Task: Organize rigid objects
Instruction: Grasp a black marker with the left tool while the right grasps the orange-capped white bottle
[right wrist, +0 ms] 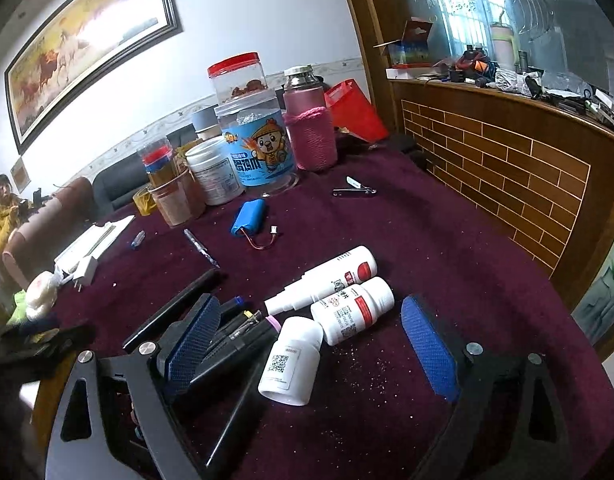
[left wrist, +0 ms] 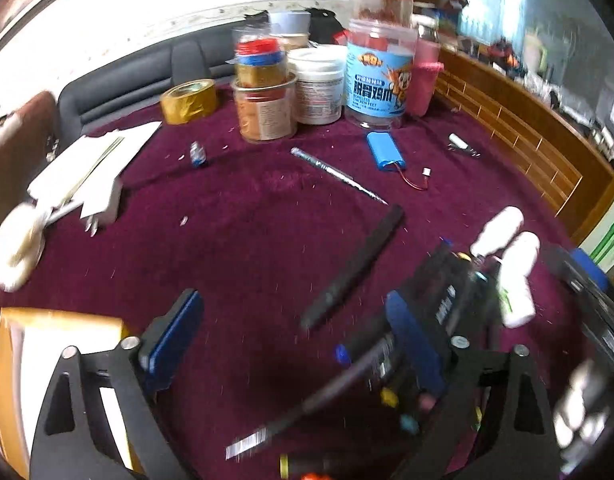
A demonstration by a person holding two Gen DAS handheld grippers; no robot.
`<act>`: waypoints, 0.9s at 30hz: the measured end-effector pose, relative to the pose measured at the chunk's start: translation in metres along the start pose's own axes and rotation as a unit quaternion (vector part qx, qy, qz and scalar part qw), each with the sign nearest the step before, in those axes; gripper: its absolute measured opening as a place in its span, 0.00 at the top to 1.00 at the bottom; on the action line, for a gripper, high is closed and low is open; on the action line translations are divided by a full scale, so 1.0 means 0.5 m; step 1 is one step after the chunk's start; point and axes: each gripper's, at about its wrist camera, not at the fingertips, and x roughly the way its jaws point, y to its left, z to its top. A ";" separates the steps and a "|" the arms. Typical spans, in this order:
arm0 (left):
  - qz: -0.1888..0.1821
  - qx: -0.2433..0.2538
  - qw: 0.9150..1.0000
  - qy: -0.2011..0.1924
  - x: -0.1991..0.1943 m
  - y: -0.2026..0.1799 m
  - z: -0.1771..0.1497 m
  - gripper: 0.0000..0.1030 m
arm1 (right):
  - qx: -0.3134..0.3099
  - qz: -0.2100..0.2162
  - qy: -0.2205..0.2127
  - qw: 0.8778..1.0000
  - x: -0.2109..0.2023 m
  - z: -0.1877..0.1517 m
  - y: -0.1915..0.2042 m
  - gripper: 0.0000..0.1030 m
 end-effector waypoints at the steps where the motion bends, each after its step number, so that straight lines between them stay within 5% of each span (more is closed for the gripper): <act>1: -0.001 0.006 1.000 0.004 0.015 -0.005 0.009 0.15 | 0.002 0.001 0.001 1.000 0.000 0.001 -0.002 0.14; 6: -0.004 0.062 0.997 0.048 0.107 -0.055 0.027 0.53 | 0.020 0.008 0.012 1.000 0.009 0.005 -0.007 0.14; 14: -0.005 0.065 0.996 0.058 0.172 -0.084 0.042 0.55 | 0.021 0.018 0.027 0.999 0.021 0.004 -0.004 0.14; 15: -0.005 0.065 0.996 0.058 0.172 -0.085 0.042 0.72 | 0.020 0.018 0.029 0.999 0.024 0.003 -0.003 0.14; 17: -0.030 0.067 0.996 0.056 0.165 -0.087 0.040 0.88 | 0.019 0.016 0.034 0.999 0.028 0.001 -0.002 0.14; 22: -0.052 0.032 0.997 0.041 0.122 -0.062 0.031 0.89 | 0.020 0.009 0.034 0.999 0.032 0.001 -0.007 0.14; 27: -0.099 -0.021 0.995 -0.003 -0.001 -0.008 0.001 0.89 | 0.022 -0.001 0.032 0.999 0.035 0.002 -0.014 0.14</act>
